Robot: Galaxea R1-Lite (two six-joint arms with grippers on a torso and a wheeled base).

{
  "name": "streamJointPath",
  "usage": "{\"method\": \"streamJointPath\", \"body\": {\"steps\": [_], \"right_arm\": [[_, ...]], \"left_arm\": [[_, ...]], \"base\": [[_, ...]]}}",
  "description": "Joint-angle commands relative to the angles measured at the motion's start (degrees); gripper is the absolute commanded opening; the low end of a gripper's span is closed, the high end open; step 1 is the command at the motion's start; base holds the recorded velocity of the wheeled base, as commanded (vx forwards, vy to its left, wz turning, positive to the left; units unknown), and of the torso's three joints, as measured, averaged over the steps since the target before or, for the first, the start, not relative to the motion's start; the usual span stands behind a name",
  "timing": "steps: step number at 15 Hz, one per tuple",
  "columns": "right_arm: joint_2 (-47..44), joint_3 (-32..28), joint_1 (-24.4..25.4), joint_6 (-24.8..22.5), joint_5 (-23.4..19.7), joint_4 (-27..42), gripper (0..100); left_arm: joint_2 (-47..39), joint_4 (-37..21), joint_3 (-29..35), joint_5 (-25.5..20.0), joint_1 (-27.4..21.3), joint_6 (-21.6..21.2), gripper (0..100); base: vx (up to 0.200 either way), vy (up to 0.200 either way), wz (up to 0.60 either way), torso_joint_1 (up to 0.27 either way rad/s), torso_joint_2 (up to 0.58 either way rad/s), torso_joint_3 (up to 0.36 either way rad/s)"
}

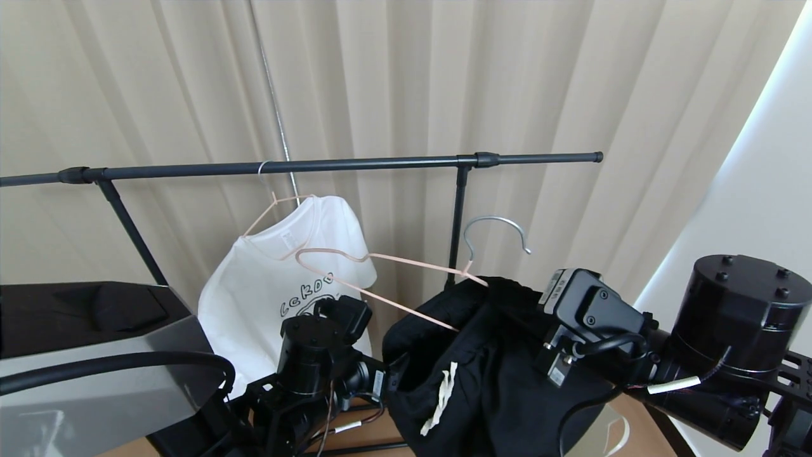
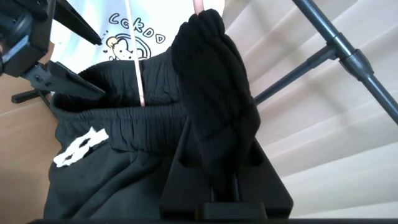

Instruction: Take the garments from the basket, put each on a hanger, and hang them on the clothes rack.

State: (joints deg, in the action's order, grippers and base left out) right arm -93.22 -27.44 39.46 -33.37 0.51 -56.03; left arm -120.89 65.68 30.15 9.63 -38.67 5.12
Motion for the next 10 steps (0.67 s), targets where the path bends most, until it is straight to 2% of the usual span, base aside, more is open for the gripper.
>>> {"method": "streamJointPath", "body": {"steps": [1, 5, 7, 8, 10], "right_arm": [[0.6, 0.1, 0.2, 0.0, 0.0, 0.0, 0], [0.4, 0.0, -0.2, 0.0, -0.1, 0.0, 0], [0.1, -0.1, -2.7, 2.2, -1.7, 0.7, 0], [-0.3, -0.2, -3.3, 3.9, -3.1, 0.8, 0], [-1.9, -0.4, -5.8, 4.1, -5.0, 1.4, 0]], "left_arm": [[-0.7, 0.3, -0.1, 0.0, 0.0, 0.0, 0], [-0.2, 2.6, -0.7, 0.8, 0.1, -0.4, 0], [0.8, 3.9, -0.4, 3.8, 1.1, -2.2, 0], [1.8, 4.9, -0.6, 4.0, 1.3, -2.6, 0], [3.9, 5.8, -0.7, 4.0, 2.2, -2.7, 0]], "base": [[0.0, 0.0, 0.0, 0.0, 0.0, 0.0], [0.0, 0.0, 0.0, 0.0, 0.0, 0.0], [0.0, 0.0, 0.0, 0.0, 0.0, 0.0], [0.0, 0.0, 0.0, 0.0, 0.0, 0.0], [0.0, 0.0, 0.0, 0.0, 0.0, 0.0]]}}
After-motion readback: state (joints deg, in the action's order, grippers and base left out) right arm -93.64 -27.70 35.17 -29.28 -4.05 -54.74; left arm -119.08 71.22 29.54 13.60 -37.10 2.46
